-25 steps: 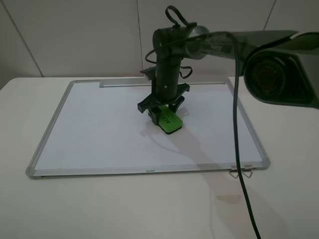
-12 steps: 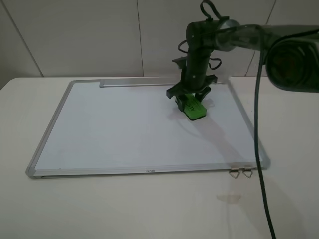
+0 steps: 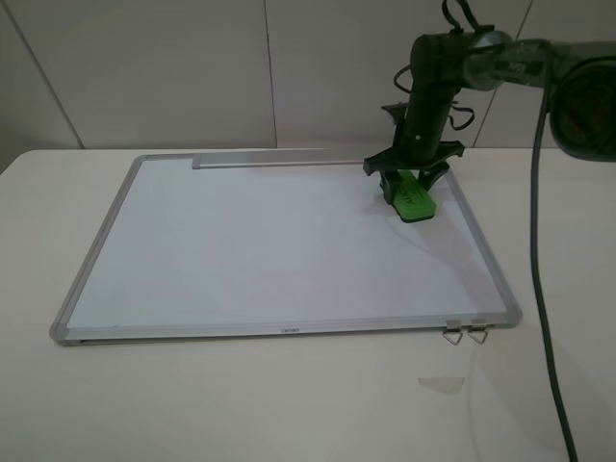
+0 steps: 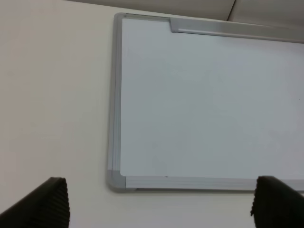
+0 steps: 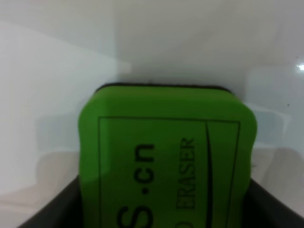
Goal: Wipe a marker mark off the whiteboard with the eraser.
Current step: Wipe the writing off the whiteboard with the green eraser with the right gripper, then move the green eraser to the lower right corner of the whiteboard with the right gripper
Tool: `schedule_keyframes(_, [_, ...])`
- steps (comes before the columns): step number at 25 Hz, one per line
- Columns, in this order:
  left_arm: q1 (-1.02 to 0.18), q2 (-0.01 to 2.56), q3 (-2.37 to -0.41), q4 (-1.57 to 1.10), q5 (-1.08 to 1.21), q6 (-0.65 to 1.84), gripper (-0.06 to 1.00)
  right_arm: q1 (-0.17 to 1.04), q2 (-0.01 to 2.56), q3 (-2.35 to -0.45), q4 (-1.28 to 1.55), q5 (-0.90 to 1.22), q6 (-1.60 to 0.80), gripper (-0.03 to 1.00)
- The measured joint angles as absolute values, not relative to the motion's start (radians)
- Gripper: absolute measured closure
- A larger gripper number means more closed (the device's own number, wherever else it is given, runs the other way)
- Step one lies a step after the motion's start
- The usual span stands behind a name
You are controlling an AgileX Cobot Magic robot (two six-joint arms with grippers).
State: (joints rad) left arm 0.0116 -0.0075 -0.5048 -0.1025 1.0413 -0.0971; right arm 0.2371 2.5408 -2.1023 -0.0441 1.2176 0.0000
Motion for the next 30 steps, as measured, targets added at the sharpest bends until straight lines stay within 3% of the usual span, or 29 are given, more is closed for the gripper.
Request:
schedule_keyframes(7, [0.012, -0.008, -0.505, -0.102, 1.041, -0.097, 0.16, 0.239, 2.455, -2.065, -0.013, 1.222, 0.031, 0.38])
schedule_keyframes(13, [0.012, -0.008, -0.505, -0.102, 1.041, -0.097, 0.16, 0.243, 2.208, -1.959, -0.021, 1.215, 0.071, 0.38])
schedule_keyframes(20, [0.012, -0.008, -0.505, -0.102, 1.041, -0.097, 0.16, 0.243, 2.027, -1.659, -0.075, 1.215, 0.131, 0.38])
schedule_keyframes(30, [0.012, -0.008, -0.505, -0.102, 1.041, -0.097, 0.16, 0.240, 1.915, -1.200, -0.074, 0.891, 0.236, 0.38])
